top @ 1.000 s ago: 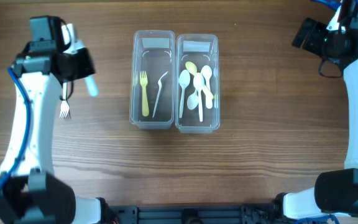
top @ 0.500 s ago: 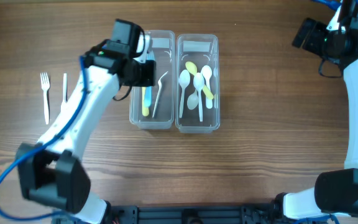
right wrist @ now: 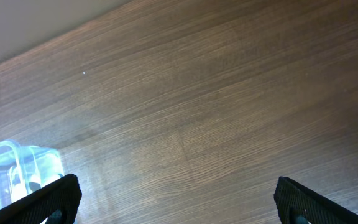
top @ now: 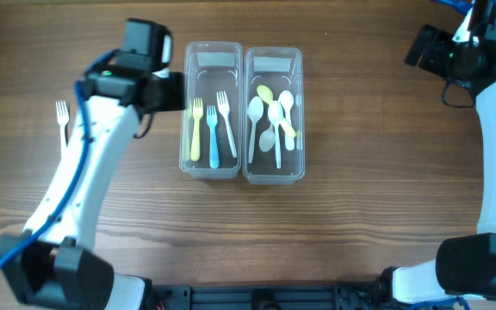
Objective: Pack container
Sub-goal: 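Carry the light-blue fork into the left container and release it, then lower the left gripper onto a white fork and grasp it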
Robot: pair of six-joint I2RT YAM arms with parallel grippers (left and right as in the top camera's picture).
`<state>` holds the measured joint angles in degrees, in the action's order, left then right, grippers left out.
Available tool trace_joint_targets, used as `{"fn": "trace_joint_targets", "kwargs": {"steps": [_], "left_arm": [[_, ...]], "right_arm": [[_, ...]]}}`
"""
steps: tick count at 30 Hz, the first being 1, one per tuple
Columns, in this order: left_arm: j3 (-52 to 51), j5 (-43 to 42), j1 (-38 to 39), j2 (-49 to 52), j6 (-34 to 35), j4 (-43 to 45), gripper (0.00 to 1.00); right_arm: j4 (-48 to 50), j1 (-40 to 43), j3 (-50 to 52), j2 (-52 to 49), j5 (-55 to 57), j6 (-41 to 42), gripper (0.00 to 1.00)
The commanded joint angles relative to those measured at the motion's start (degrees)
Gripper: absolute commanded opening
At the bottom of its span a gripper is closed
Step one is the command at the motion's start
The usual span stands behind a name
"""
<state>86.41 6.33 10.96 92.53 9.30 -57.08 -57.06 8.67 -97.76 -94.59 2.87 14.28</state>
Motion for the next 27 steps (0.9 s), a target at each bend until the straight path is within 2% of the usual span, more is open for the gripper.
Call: {"fn": "trace_joint_targets", "kwargs": {"steps": [1,5,8,12,18,20,27], "left_arm": [[0.85,9.81,-7.10,-1.64,0.15,-3.17,0.58],[0.81,9.64,-15.65,-0.52,0.13,-2.89,0.57],[0.81,9.60,-20.37,0.31,0.15,-2.08,0.68],[0.55,6.69,-26.51,4.13,-0.13,-1.60,0.72],[-2.69,2.25,-29.31,11.30,-7.32,4.13,0.70],[-2.91,0.87,-29.29,14.12,-10.49,5.25,0.67],[-2.91,0.59,-29.29,22.23,-15.37,9.68,0.67]], "right_arm": [[0.02,-0.07,-0.37,-0.24,0.76,0.74,1.00],[0.02,-0.07,-0.37,-0.24,0.76,0.76,1.00],[0.02,-0.07,-0.37,-0.24,0.76,0.74,1.00],[0.02,-0.07,-0.37,-0.24,0.76,0.74,1.00],[0.02,-0.07,-0.37,-0.24,0.76,0.72,1.00],[0.02,-0.07,-0.37,-0.24,0.76,0.74,1.00],[0.02,-0.07,-0.37,-0.24,0.76,0.74,1.00]]}}
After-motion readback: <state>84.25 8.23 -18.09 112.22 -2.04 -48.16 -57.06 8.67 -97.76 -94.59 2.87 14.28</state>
